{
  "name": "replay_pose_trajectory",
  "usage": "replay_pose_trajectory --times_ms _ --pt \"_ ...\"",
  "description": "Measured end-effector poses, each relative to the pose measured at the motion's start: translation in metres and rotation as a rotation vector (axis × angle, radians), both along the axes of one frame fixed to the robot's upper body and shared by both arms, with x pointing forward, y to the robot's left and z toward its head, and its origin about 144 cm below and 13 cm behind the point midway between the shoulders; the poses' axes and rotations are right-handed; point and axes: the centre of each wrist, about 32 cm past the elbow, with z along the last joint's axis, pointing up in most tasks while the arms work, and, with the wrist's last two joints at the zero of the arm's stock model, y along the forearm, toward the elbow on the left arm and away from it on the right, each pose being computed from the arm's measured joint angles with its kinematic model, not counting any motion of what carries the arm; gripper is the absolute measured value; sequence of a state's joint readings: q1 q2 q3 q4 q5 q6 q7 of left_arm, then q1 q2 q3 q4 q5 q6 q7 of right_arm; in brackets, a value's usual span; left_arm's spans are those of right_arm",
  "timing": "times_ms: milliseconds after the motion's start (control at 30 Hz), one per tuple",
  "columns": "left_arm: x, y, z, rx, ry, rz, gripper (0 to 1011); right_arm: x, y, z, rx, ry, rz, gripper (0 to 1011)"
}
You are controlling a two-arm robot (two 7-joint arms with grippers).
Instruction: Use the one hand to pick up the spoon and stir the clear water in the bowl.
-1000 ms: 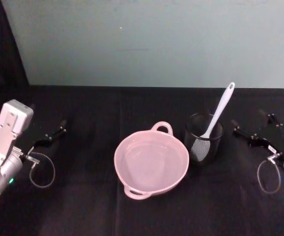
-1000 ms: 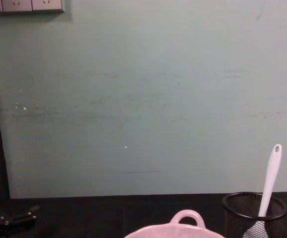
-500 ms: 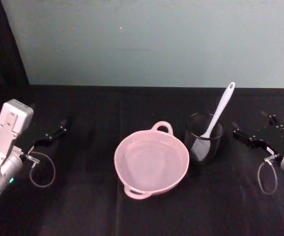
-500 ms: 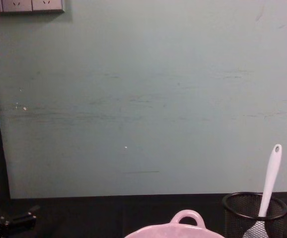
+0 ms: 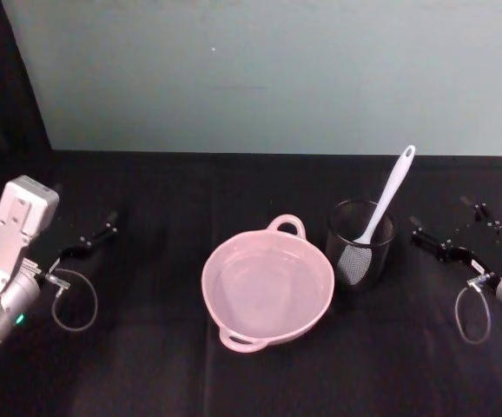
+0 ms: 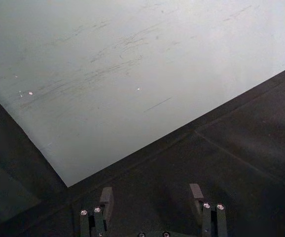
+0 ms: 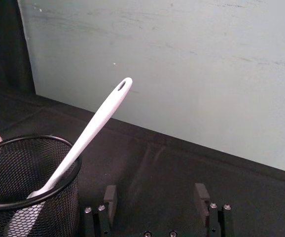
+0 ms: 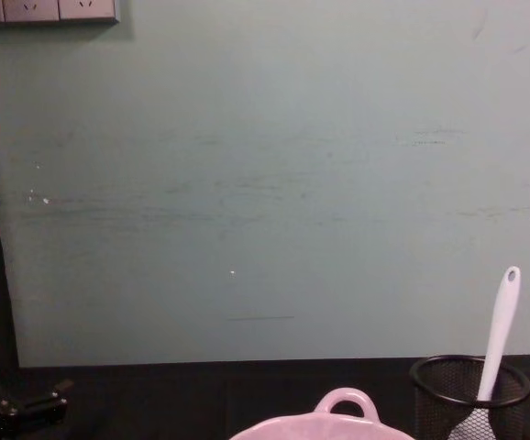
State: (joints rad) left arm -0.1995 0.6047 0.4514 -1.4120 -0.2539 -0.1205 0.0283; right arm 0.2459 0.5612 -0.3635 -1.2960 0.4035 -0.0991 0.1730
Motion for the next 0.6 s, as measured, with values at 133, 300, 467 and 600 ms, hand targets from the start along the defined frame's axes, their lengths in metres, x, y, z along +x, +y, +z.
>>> replay_pose_trajectory --times_ms 133,300,467,600 --pt "0.0000 0.0000 0.0000 0.000 0.000 0.000 1005 0.0001 -0.0003 0.0000 0.001 0.000 0.001 1002" --pt "0.0000 0.0000 0.0000 0.000 0.000 0.000 1005 0.0002 -0.0004 -0.0001 0.003 -0.001 0.001 1003" --pt "0.0000 0.0000 0.0000 0.000 0.000 0.000 1005 0.0003 -0.0005 -0.0001 0.004 -0.001 0.003 1003" --pt "0.0000 0.0000 0.0000 0.000 0.000 0.000 1005 0.0003 -0.0006 -0.0001 0.004 -0.001 0.003 1003"
